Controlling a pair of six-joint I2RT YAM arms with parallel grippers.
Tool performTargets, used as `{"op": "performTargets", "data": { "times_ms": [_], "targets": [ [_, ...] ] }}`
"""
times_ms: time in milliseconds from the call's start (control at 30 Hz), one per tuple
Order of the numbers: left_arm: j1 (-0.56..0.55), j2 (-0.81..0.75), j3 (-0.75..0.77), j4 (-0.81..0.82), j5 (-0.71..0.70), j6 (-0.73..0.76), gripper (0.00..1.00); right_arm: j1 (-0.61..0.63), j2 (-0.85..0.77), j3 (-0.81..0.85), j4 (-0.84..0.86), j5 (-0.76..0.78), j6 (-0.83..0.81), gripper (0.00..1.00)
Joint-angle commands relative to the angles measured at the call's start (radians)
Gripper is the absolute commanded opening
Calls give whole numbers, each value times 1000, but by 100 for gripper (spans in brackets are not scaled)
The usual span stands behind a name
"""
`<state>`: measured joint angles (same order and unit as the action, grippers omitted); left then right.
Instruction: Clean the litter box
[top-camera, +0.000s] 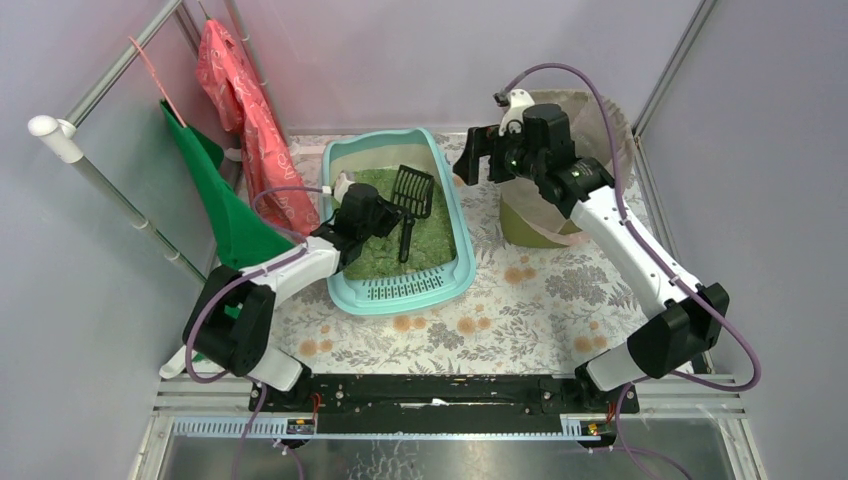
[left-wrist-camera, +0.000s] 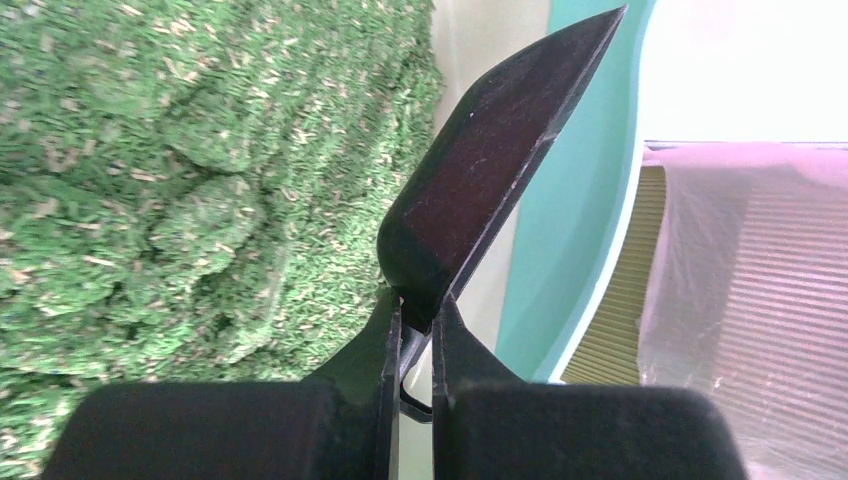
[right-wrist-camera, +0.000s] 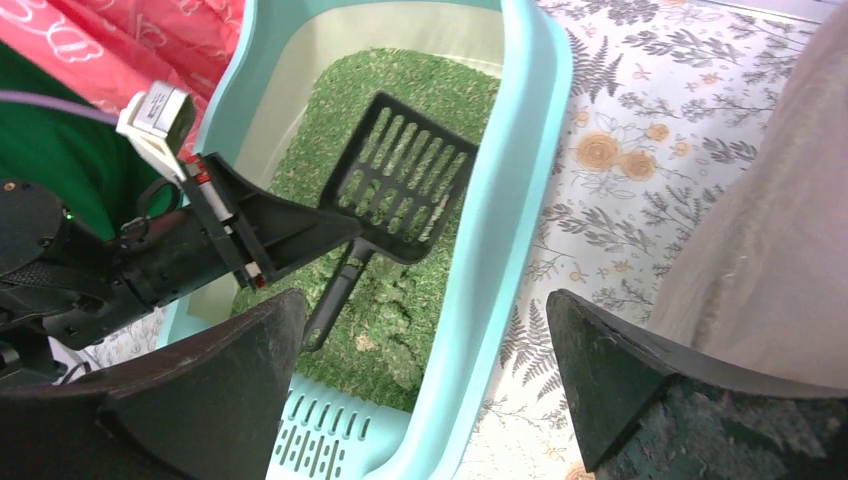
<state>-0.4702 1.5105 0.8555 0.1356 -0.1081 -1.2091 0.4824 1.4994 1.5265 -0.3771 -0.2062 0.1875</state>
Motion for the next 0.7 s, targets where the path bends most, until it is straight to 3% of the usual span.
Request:
{"op": "performTargets", "data": {
  "times_ms": [0, 167, 433, 533, 667],
  "targets": [
    [22, -49, -18, -22, -29, 32, 0, -28, -39, -7, 58, -51, 26, 98],
    [31, -76, 6, -29, -34, 42, 0, -22, -9, -21, 70, -120, 51, 98],
    [63, -111, 12, 28, -10, 36, 0, 12, -73, 51, 84, -36, -5, 98],
    [97, -134, -18, 132, 29, -4, 0, 13, -49, 71, 73, -86, -1, 98],
    [122, -157, 7, 174, 33, -17, 0, 15, -26, -24, 185, -190, 72, 97]
  ]
}}
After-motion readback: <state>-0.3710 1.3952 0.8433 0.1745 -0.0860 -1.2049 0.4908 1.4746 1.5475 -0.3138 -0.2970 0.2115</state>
